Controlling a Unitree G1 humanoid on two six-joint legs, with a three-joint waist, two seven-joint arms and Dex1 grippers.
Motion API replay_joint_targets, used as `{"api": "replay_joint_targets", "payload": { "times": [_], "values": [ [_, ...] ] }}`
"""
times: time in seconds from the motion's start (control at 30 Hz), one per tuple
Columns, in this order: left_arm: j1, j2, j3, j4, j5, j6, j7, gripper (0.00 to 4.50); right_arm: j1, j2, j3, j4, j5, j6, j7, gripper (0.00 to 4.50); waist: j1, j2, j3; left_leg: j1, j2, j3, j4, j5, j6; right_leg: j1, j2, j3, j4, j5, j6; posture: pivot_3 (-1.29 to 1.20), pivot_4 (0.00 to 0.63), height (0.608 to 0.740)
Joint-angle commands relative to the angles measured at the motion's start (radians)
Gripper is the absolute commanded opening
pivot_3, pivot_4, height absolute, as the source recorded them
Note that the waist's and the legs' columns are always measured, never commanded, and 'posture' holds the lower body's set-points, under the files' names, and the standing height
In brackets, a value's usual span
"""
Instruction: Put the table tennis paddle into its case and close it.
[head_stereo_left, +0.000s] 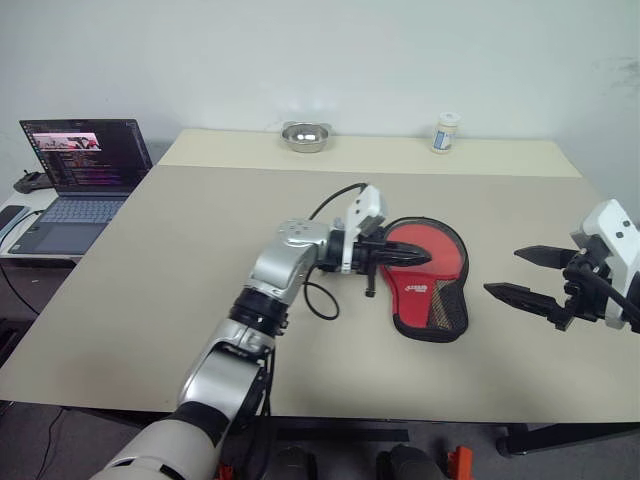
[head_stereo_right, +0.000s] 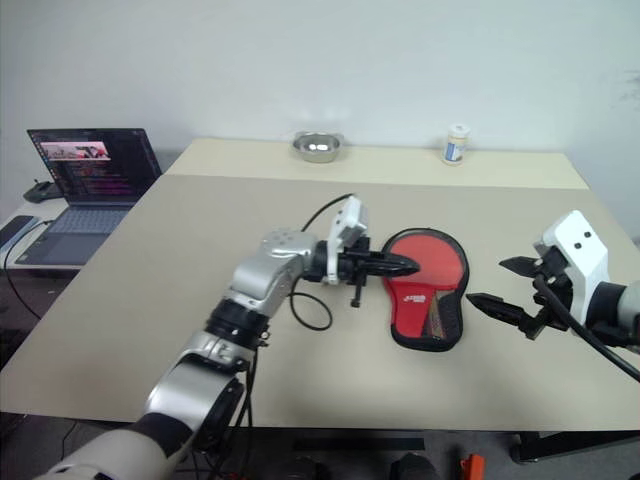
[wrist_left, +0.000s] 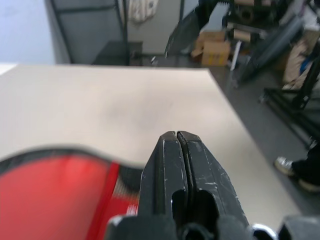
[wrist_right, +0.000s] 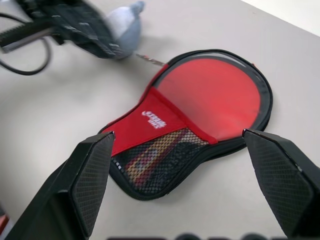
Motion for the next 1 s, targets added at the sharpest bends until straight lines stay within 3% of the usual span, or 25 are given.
{"api": "replay_joint_targets", "payload": {
  "times": [0.03, 0.2, 0.37, 0.7, 1.0],
  "values": [
    [0.062, 0.1, 0.012, -0.137, 0.008, -0.012, -0.035, 0.05, -0.036, 0.058, 0.107, 0.088, -0.114, -0.08, -0.085, 4.5, -0.001, 0.0, 0.0, 0.0, 0.0, 0.0, 0.0, 0.0, 0.0, 0.0, 0.0, 0.0, 0.0, 0.002, -0.003, 0.0, 0.15, 0.74],
    [0.165, 0.217, 0.034, -0.287, -0.015, 0.032, -0.038, 0.05, -0.141, 0.193, 0.232, 0.298, -0.237, -0.126, -0.193, 4.5, 0.004, 0.0, 0.0, 0.0, 0.0, 0.002, 0.001, 0.0, 0.0, 0.0, -0.002, 0.0, 0.0, 0.002, -0.003, 0.0, 0.15, 0.74],
    [0.21, 0.263, 0.077, -0.348, -0.032, 0.053, 0.005, 0.05, -0.217, 0.316, 0.22, 0.454, -0.274, -0.126, -0.264, 4.5, 0.009, 0.0, 0.0, -0.001, -0.002, 0.002, 0.001, 0.0, 0.0, 0.0, -0.003, -0.001, 0.0, 0.002, -0.003, 0.0, 0.15, 0.74],
    [0.225, 0.332, 0.141, -0.414, -0.101, 0.125, 0.02, 0.05, -0.168, 0.33, 0.318, 0.499, -0.324, -0.148, -0.151, 4.5, 0.004, 0.0, 0.0, -0.001, -0.001, 0.002, 0.001, 0.0, 0.0, 0.0, -0.003, 0.0, 0.001, 0.002, -0.003, 0.0, 0.15, 0.74],
    [0.19, 0.324, 0.136, -0.385, -0.101, 0.12, 0.047, 0.05, -0.222, 0.348, 0.426, 0.634, -0.42, -0.206, -0.096, 4.5, 0.0, 0.0, 0.0, 0.003, -0.001, 0.004, 0.001, 0.0, 0.0, 0.001, -0.002, 0.0, 0.002, 0.002, -0.003, 0.0, 0.15, 0.74]
  ]
}}
